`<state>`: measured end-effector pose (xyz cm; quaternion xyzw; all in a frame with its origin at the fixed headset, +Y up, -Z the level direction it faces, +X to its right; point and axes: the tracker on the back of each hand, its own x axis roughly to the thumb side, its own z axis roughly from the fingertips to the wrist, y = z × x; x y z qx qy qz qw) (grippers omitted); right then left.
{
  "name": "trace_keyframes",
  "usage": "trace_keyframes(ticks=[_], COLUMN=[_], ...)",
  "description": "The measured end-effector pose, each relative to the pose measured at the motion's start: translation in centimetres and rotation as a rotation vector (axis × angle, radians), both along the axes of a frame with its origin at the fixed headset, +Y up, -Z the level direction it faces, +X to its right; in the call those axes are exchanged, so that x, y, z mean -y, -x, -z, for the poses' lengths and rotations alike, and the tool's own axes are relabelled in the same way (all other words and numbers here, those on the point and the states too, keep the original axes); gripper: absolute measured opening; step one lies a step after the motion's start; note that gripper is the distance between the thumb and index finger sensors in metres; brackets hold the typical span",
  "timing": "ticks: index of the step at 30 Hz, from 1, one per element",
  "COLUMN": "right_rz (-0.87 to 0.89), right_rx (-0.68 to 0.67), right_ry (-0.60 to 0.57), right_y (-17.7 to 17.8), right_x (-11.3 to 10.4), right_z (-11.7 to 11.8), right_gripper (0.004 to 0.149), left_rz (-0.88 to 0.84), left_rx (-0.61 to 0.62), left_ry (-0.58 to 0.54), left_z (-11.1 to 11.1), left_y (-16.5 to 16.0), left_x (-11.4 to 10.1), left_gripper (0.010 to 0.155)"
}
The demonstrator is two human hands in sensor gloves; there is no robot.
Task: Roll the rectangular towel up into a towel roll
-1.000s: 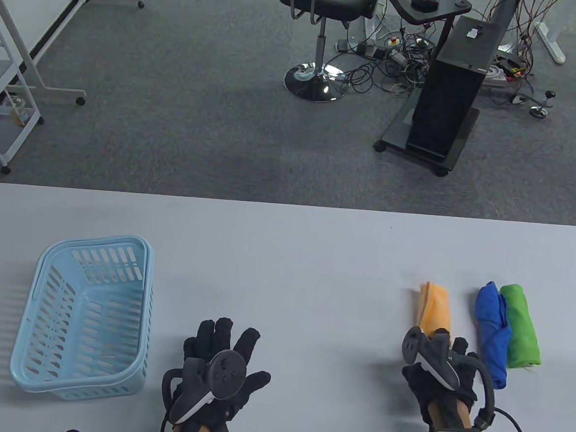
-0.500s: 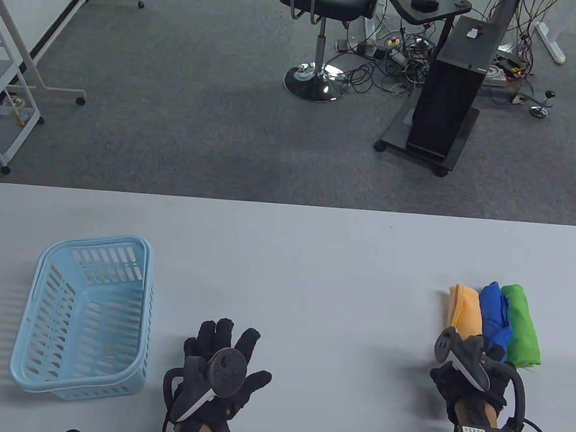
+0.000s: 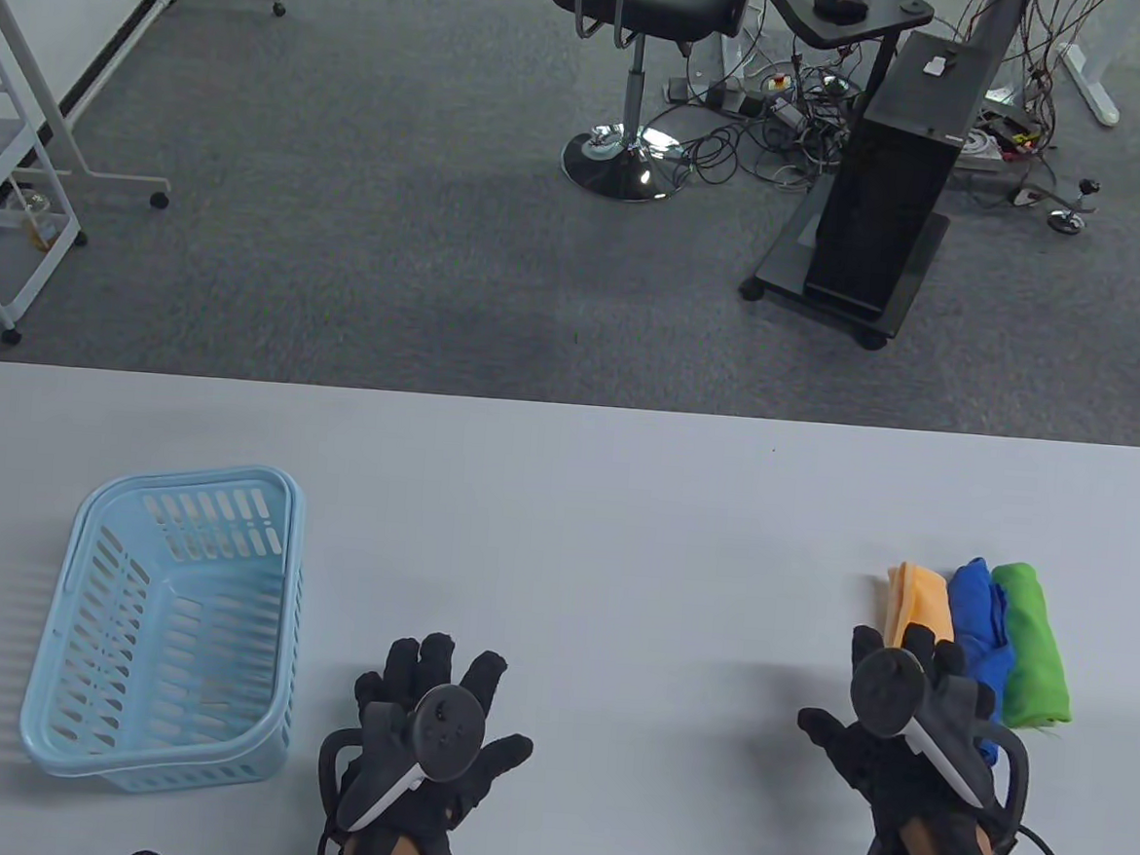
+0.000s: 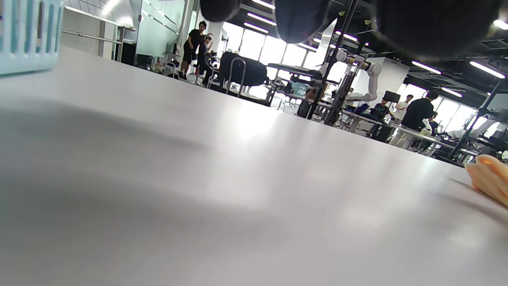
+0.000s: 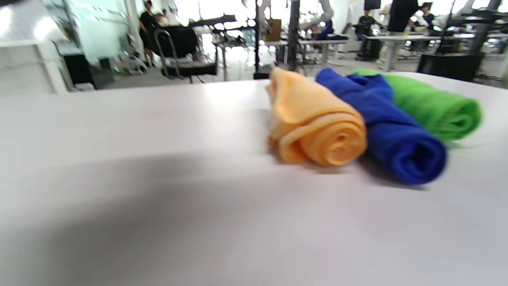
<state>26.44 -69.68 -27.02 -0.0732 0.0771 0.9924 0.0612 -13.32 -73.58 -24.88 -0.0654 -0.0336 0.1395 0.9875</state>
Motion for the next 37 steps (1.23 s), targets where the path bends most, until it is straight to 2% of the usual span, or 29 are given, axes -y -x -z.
trace_keyframes(ticks=[5, 11, 14, 20, 30, 37], right_rz=[0.061, 0.061, 0.048, -0.007, -0.031, -0.034], right_rx=[-0.084, -0.137, -0.156, -0.172, -0.178, -0.178], right_ry=[-0.088, -0.190, -0.184, -0.106, -0.025, 0.004], right_y=[2.0, 3.1, 3.1, 3.4, 3.4, 3.5], right_x=[0.1, 1.8, 3.1, 4.5, 5.3, 5.1], right_z=[-1.8, -1.7, -1.5, -1.3, -1.1, -1.2], right_gripper=[0.099, 0.102, 0.103, 0.106, 0.107, 0.106], left_rz=[0.058, 0.057, 0.064, 0.072, 0.082, 0.068], left_rx=[0.019, 0.017, 0.023, 0.031, 0.047, 0.042], left_ry=[0.008, 0.034, 0.048, 0.053, 0.055, 0.053], left_z=[0.1, 0.5, 0.6, 0.6, 0.6, 0.5], left_y=[-0.4, -0.4, -0.5, -0.5, -0.7, -0.7], left_x=[0.2, 0.7, 0.9, 0.9, 0.9, 0.9], left_gripper=[0.089, 0.090, 0.092, 0.092, 0.093, 0.092])
